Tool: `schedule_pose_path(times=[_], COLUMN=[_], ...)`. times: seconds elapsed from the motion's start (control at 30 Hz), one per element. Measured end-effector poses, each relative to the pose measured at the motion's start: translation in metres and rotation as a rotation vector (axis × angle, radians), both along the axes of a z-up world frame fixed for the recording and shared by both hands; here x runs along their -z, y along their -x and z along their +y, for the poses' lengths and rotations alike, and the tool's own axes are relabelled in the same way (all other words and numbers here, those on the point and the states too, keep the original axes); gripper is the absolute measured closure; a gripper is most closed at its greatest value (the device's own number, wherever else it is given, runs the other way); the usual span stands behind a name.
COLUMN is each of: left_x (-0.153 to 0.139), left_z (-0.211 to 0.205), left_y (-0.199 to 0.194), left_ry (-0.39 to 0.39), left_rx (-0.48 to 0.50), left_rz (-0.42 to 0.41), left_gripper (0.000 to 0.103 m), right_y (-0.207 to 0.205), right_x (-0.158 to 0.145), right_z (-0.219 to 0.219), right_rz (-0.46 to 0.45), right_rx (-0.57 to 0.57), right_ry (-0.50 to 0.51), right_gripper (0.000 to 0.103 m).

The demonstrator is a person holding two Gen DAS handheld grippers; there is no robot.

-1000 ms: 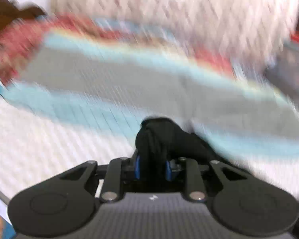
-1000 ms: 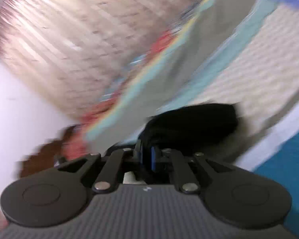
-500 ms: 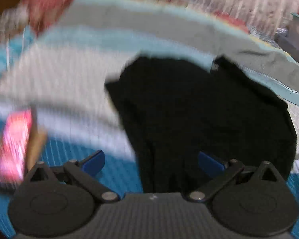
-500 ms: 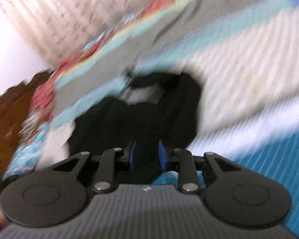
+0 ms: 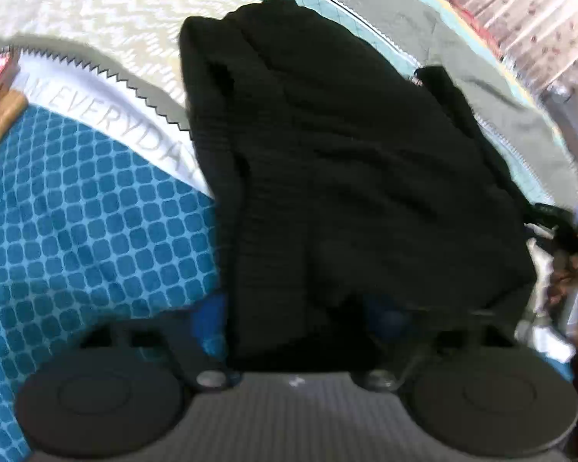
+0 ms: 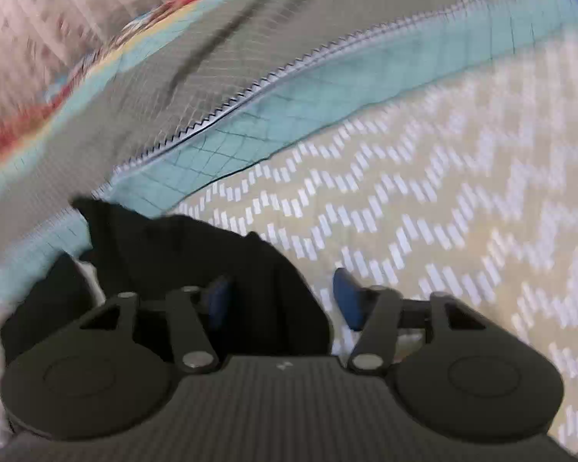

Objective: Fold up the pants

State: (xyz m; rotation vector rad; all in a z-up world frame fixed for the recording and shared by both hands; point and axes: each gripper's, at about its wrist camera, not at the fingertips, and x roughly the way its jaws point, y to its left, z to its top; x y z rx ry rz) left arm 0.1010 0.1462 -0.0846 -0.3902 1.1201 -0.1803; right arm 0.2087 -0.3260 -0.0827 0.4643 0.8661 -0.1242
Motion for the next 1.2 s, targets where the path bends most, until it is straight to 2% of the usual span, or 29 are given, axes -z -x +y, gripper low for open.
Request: schedule_pose_path(times=[0.03,0.07,0.1,0.13,0.23,0.27,0.3,0.4,0.43,0.47,0.53,0.6,0.63,0.67,0.73,0.83,0.9,1.03,1.1,1.17,1.2], left_x=[-0.002,-0.005,-0.01,-0.019,-0.038,-0.042,-0.046,-0.054,-0.053,-0.052,-0.047,-0.042,-0.039,-0.038,-0.033,-0.021,-0.017,-0.013,-0.012,-0.011,-0.01], left_z=[-0.003,-0.004,-0.002,0.0,0.029,0.039,0.05,0.079,0.088,0.093,0.096,0.094,0.092,0.088,0.078,0.064,0.055,0.043,0.04,0.039,0.039], left_y=[-0.001,0.001,0.004,0.006,0.026,0.033,0.042,0.066,0.072,0.074,0.073,0.074,0.073,0.073,0.075,0.077,0.076,0.07,0.066,0.064,0.063], left_ry=[-0.019,-0.025,-0.021,-0.024,0.017,0.022,0.027,-0.011,-0.019,-0.009,0.001,-0.035,-0.038,-0.037,-0.025,-0.038,-0.068,-0.113,-0.135,-0.14,-0.14], left_rx=[0.01,0.008,0.011,0.008,-0.019,-0.025,-0.033,-0.076,-0.09,-0.095,-0.122,-0.133,-0.127,-0.125,-0.113,-0.1,-0.108,-0.104,-0.1,-0.098,-0.098], left_rz=[-0.003,-0.01,-0.024,-0.033,-0.058,-0.062,-0.063,-0.063,-0.056,-0.046,-0.014,0.008,0.009,0.011,0.015,0.047,0.066,0.079,0.091,0.094,0.097], left_gripper=[0.055,0.064,0.075,0.091,0.091,0.091,0.091,0.091,0.091,0.09,0.082,0.061,0.043,0.033,0.027,0.025,0.023,0.018,0.018,0.017,0.016], right_y=[0.007,0.02,0.031,0.054,0.132,0.158,0.184,0.253,0.272,0.289,0.297,0.296,0.285,0.272,0.239,0.177,0.134,0.08,0.064,0.062,0.065], right_x=[-0.011,-0.03,-0.049,-0.074,-0.125,-0.133,-0.136,-0.117,-0.107,-0.098,-0.084,-0.073,-0.069,-0.066,-0.061,-0.051,-0.042,-0.017,-0.006,-0.011,-0.015], right_z=[0.0,-0.006,-0.015,-0.027,-0.046,-0.049,-0.05,-0.048,-0.045,-0.043,-0.048,-0.072,-0.079,-0.086,-0.097,-0.103,-0.095,-0.072,-0.048,-0.015,-0.005], right_rz=[-0.02,-0.092,-0.172,-0.261,-0.413,-0.426,-0.417,-0.31,-0.281,-0.254,-0.205,-0.209,-0.23,-0.24,-0.25,-0.228,-0.183,-0.091,-0.036,-0.086,-0.128], right_rx=[0.021,0.049,0.083,0.123,0.164,0.161,0.152,0.069,0.053,0.085,0.191,0.28,0.309,0.327,0.306,0.227,0.171,0.076,0.008,-0.107,-0.158], right_ry=[-0.027,-0.059,-0.088,-0.114,-0.067,-0.052,-0.051,-0.075,-0.051,0.014,0.102,0.061,0.037,0.028,0.014,0.033,0.086,0.198,0.237,0.281,0.254], right_gripper=[0.093,0.093,0.093,0.093,0.093,0.092,0.092,0.075,0.05,0.033,0.032,0.032,0.032,0.032,0.033,0.037,0.043,0.049,0.057,0.059,0.059])
